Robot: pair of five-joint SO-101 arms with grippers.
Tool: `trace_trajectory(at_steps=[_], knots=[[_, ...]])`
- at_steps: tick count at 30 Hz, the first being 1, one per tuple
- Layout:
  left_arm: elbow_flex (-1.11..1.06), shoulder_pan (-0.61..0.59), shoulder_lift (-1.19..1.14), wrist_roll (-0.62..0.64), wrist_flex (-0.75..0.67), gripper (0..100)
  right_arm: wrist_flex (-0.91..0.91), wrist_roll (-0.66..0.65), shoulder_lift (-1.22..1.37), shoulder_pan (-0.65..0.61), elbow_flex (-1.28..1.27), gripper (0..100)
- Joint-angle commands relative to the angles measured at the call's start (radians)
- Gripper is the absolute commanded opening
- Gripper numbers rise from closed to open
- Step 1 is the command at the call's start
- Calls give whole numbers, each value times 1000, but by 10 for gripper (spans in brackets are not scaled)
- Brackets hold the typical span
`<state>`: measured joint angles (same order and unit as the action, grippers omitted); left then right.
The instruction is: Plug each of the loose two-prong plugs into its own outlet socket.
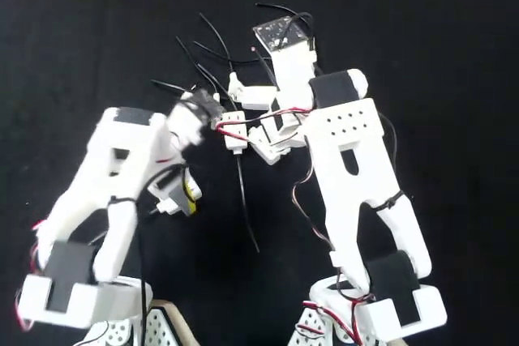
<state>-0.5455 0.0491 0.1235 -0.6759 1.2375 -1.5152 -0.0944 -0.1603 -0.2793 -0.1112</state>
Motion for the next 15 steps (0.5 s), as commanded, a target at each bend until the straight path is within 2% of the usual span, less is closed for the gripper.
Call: trace_trajectory(at_steps=[1,7,12,15], knots=[[36,-108,172,77,60,336,9,6,-10,-9,12,11],[-113,-338,399,196,52,336,44,61,-1,-87,-21,11],[-357,-529,617,327,-118,335,321,184,-2,-249,-225,11],[-501,-590,746,341,-181,335,413,218,-1,-341,-308,11]])
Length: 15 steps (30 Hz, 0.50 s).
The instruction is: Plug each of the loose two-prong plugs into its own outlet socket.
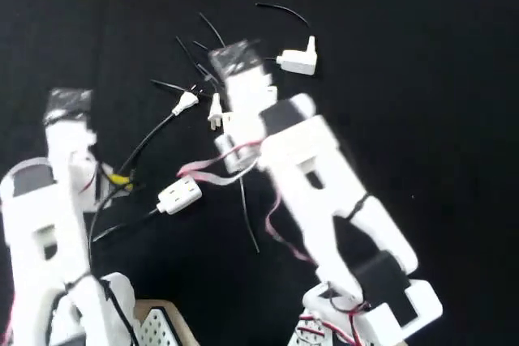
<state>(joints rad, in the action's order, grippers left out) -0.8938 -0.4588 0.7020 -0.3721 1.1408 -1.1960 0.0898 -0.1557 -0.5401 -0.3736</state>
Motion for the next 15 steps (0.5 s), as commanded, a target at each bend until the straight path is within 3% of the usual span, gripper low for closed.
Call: trace_trajectory(at_steps=[1,8,15], knots=[[-189,-93,207,37,-92,335,115,38,-5,-101,-62,11],[-380,-139,456,9,-101,335,342,52,-7,-219,-220,11],[-584,-159,687,-89,-143,335,376,52,-5,-218,-222,11]])
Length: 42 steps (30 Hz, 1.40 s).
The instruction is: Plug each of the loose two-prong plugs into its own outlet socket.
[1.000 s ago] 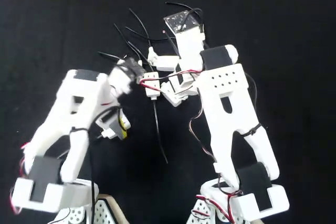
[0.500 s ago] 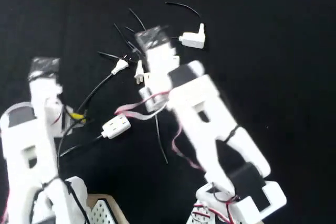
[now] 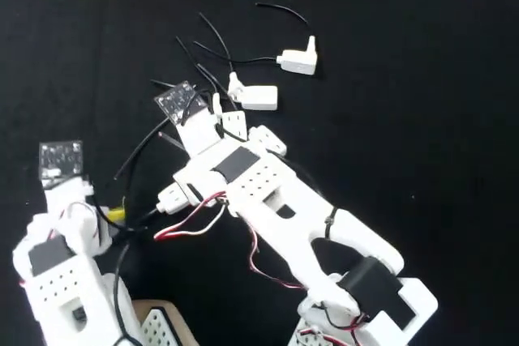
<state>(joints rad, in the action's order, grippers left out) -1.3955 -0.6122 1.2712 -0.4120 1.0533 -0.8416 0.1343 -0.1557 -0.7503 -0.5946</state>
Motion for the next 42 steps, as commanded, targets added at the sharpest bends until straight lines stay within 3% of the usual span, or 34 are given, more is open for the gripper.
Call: trace_trajectory(at_steps=[1,14,26,32,42], knots=[[-108,-4,152,-61,-57,335,21,8,-5,-8,-1,11],[-295,70,555,-69,-54,335,25,11,142,-11,71,11],[-303,76,543,-72,-54,335,-23,14,150,-14,76,11],[-303,76,537,-72,-54,335,-17,11,278,-106,102,11],[-305,76,542,-75,-21,335,-155,-87,116,-18,120,11]])
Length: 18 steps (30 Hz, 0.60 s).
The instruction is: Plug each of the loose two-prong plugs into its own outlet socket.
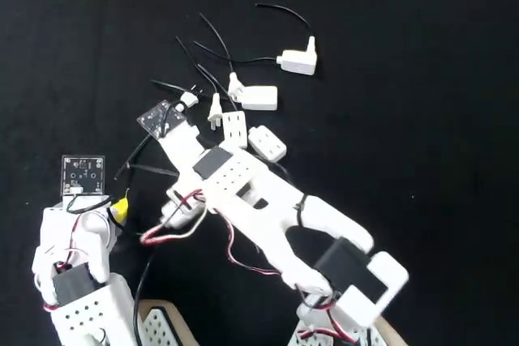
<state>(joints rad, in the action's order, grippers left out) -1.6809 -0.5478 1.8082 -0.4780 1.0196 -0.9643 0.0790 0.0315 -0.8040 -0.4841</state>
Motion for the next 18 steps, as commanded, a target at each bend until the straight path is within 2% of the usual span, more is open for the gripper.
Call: trace_trajectory(at_steps=[1,18], knots=[[-19,12,5,-9,15,335,-31,-46,-90,40,1,11],[-19,12,3,-41,15,335,11,-149,-180,292,-4,11]])
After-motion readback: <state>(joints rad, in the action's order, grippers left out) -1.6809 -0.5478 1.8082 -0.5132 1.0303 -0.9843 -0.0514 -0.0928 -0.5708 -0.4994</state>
